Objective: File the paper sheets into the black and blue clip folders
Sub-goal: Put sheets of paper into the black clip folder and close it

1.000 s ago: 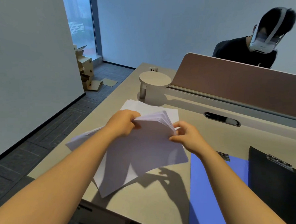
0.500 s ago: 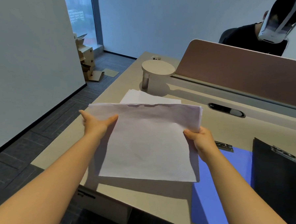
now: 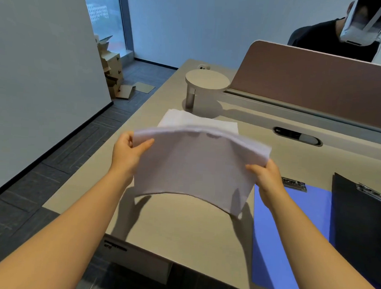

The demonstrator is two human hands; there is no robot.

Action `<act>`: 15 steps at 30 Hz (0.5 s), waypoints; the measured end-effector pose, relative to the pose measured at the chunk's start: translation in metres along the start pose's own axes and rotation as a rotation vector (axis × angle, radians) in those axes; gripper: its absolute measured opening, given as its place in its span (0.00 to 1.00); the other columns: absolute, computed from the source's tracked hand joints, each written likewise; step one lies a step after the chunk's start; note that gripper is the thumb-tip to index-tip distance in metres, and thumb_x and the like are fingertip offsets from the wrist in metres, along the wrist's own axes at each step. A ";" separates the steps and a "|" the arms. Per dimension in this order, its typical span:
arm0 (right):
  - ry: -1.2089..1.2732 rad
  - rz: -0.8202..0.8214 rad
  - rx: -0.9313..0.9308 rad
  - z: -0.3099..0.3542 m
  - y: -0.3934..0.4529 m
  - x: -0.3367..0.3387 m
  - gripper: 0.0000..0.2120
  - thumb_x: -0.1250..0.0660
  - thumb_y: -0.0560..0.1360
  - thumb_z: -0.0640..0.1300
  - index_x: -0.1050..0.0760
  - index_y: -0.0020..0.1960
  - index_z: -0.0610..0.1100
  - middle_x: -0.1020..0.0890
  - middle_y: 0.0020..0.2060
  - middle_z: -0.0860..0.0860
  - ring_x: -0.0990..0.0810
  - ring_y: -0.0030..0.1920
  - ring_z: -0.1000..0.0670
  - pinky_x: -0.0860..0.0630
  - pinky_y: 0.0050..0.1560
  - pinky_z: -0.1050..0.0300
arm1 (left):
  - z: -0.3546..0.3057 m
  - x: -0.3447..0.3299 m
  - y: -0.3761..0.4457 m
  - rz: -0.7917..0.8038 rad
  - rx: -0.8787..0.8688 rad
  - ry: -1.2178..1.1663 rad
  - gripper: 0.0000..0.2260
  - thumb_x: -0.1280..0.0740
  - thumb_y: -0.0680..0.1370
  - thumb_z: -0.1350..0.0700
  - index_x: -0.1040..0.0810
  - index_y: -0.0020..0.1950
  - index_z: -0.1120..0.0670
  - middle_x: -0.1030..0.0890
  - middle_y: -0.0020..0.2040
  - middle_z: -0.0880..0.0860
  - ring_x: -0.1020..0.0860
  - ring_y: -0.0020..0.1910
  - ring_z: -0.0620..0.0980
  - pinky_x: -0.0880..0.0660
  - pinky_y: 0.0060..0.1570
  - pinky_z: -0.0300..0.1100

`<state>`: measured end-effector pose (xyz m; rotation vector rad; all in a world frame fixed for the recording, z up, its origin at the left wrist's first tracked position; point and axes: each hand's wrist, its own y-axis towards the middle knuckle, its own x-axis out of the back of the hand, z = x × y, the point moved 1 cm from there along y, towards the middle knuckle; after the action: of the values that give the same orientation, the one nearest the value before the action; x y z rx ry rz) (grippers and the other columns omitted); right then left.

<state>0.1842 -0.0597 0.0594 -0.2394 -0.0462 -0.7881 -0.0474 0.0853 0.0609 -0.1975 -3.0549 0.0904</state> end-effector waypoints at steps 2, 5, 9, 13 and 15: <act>-0.024 0.003 -0.028 -0.011 0.000 0.004 0.20 0.45 0.72 0.26 0.28 0.58 0.42 0.24 0.50 0.46 0.27 0.51 0.46 0.31 0.48 0.54 | 0.012 0.003 0.001 0.039 0.039 0.023 0.17 0.31 0.72 0.64 0.26 0.60 0.61 0.21 0.53 0.57 0.23 0.54 0.56 0.27 0.50 0.44; -0.053 -0.002 -0.028 -0.017 0.003 0.001 0.24 0.46 0.72 0.25 0.29 0.64 0.40 0.24 0.51 0.46 0.28 0.52 0.47 0.31 0.48 0.55 | 0.019 0.002 0.002 0.058 0.069 0.043 0.19 0.33 0.73 0.67 0.28 0.64 0.64 0.23 0.54 0.55 0.26 0.54 0.52 0.28 0.46 0.40; -0.080 -0.057 0.026 -0.008 0.009 -0.006 0.20 0.44 0.76 0.31 0.32 0.67 0.40 0.25 0.54 0.47 0.27 0.54 0.47 0.30 0.55 0.52 | 0.008 -0.007 0.006 0.047 0.042 0.020 0.16 0.35 0.75 0.65 0.27 0.63 0.62 0.24 0.53 0.54 0.26 0.52 0.53 0.29 0.49 0.44; -0.092 -0.041 -0.001 -0.013 0.011 -0.004 0.19 0.43 0.76 0.32 0.32 0.66 0.41 0.25 0.56 0.47 0.27 0.54 0.46 0.29 0.58 0.48 | 0.015 -0.009 0.005 0.088 0.048 -0.011 0.18 0.35 0.75 0.66 0.28 0.64 0.63 0.24 0.54 0.56 0.25 0.52 0.53 0.27 0.44 0.36; -0.167 -0.002 -0.049 -0.021 0.010 -0.003 0.16 0.43 0.76 0.33 0.30 0.62 0.41 0.23 0.56 0.46 0.26 0.53 0.46 0.28 0.59 0.46 | 0.026 -0.007 0.001 0.138 0.089 0.013 0.20 0.34 0.74 0.67 0.30 0.65 0.64 0.23 0.55 0.57 0.25 0.53 0.54 0.26 0.46 0.39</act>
<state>0.1877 -0.0558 0.0371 -0.3515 -0.1845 -0.7708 -0.0421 0.0840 0.0342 -0.4009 -3.0131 0.2315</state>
